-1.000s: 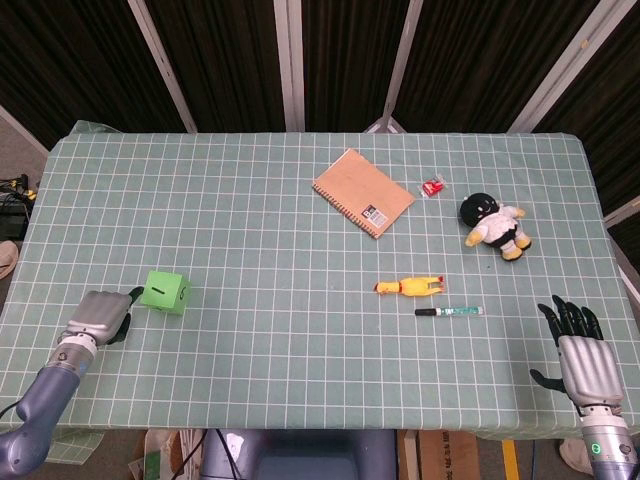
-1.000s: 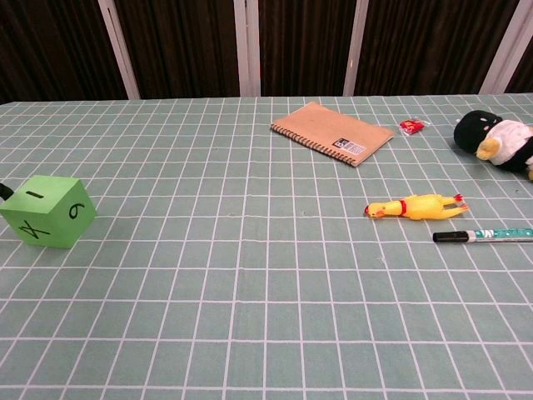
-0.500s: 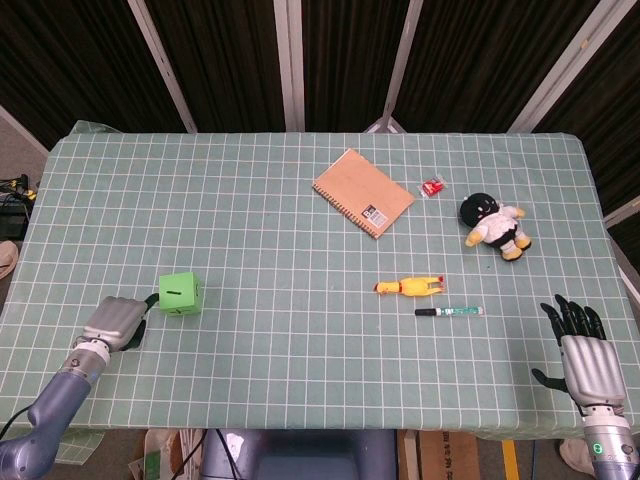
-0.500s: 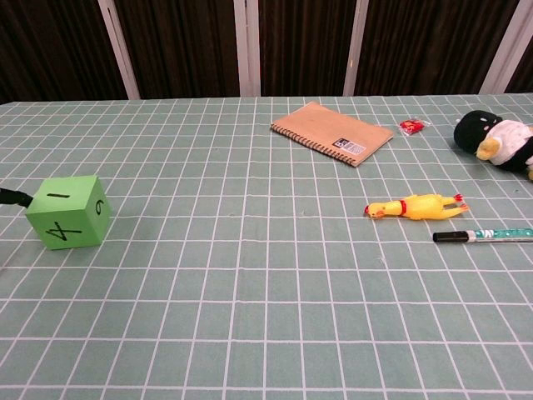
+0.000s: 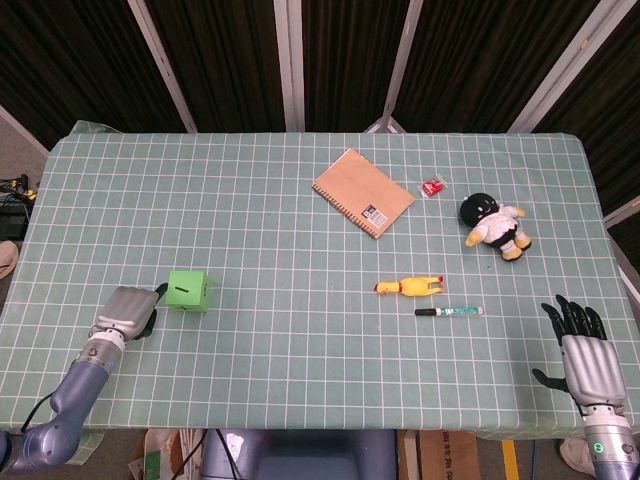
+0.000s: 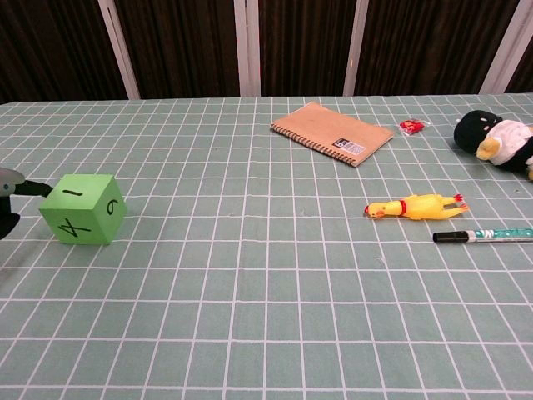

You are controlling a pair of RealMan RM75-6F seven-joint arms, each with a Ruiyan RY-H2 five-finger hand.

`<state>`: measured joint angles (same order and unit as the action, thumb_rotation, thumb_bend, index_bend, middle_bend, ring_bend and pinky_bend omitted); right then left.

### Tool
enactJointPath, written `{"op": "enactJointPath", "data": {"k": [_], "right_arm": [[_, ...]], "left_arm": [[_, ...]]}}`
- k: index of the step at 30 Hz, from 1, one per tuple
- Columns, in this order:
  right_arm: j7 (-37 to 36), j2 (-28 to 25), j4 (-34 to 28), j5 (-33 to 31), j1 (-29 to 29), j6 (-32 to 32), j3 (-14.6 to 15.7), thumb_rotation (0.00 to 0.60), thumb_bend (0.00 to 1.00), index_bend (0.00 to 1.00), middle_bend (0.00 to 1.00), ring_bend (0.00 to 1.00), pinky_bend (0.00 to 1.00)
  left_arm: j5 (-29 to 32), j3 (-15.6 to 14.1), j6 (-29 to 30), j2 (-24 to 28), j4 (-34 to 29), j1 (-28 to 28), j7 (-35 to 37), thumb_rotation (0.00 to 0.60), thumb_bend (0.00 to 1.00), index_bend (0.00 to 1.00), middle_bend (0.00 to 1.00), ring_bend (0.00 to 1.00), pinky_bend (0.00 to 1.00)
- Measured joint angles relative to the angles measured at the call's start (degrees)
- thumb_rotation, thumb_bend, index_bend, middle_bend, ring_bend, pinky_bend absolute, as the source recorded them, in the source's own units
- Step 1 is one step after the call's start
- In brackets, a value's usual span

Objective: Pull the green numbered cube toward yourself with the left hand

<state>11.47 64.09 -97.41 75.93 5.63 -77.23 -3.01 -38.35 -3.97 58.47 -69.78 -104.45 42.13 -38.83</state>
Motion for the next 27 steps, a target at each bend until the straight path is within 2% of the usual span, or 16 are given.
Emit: {"op": "enactJointPath", "data": {"k": [5, 8, 11, 14, 16, 18, 22, 27], "right_arm": [[-0.83, -0.30, -0.05, 0.15, -0.11, -0.18, -0.07, 0.600, 0.15, 0.14, 0.01, 0.02, 0.05], [-0.92, -0.34, 0.02, 0.35, -0.06, 0.02, 0.06, 0.600, 0.15, 0.14, 0.01, 0.02, 0.05], [-0.54, -0.23, -0.06, 0.67, 0.05, 0.24, 0.31, 0.600, 0.15, 0.14, 0.01, 0.02, 0.05], [-0.03, -0.08, -0.38, 0.97, 0.09, 0.21, 0.47, 0.600, 0.15, 0.14, 0.01, 0.02, 0.05], [-0.06, -0.13, -0.53, 1.23, 0.05, -0.04, 0.50, 0.600, 0.15, 0.14, 0.01, 0.02, 0.05], [-0.38, -0.27, -0.60, 1.50, -0.02, -0.26, 0.51, 0.600, 0.15, 0.14, 0.01, 0.02, 0.05], [-2.05, -0.67, -0.46, 2.98, -0.18, -0.91, 0.61, 0.600, 0.15, 0.14, 0.01, 0.02, 0.05], [-4.61, -0.95, 0.59, 5.56, -0.37, -2.42, 0.69, 0.600, 0.15, 0.13, 0.01, 0.02, 0.04]], "left_arm": [[-1.71, -0.13, 1.45, 2.42, -2.88, -1.07, 1.45, 0.600, 0.90, 0.17, 0.84, 0.79, 0.84], [-5.46, -0.08, 3.46, 5.45, -5.55, -3.22, 5.58, 0.600, 0.86, 0.17, 0.79, 0.74, 0.81], [-11.87, -0.21, 7.12, 8.77, -8.01, -6.60, 11.62, 0.600, 0.77, 0.17, 0.65, 0.58, 0.70], [-21.16, -1.19, 13.14, 11.86, -9.42, -11.56, 17.93, 0.600, 0.72, 0.17, 0.43, 0.34, 0.48], [-28.17, -2.14, 18.82, 13.27, -9.45, -15.84, 21.44, 0.600, 0.72, 0.18, 0.33, 0.24, 0.36], [-33.11, -2.80, 24.14, 13.58, -8.63, -19.63, 23.16, 0.600, 0.72, 0.18, 0.26, 0.15, 0.27], [-37.80, -2.80, 34.40, 10.45, -2.76, -27.70, 24.86, 0.600, 0.71, 0.18, 0.20, 0.10, 0.22], [-40.20, -1.27, 37.58, 4.83, 6.93, -30.67, 30.31, 0.600, 0.67, 0.18, 0.14, 0.05, 0.16]]}}
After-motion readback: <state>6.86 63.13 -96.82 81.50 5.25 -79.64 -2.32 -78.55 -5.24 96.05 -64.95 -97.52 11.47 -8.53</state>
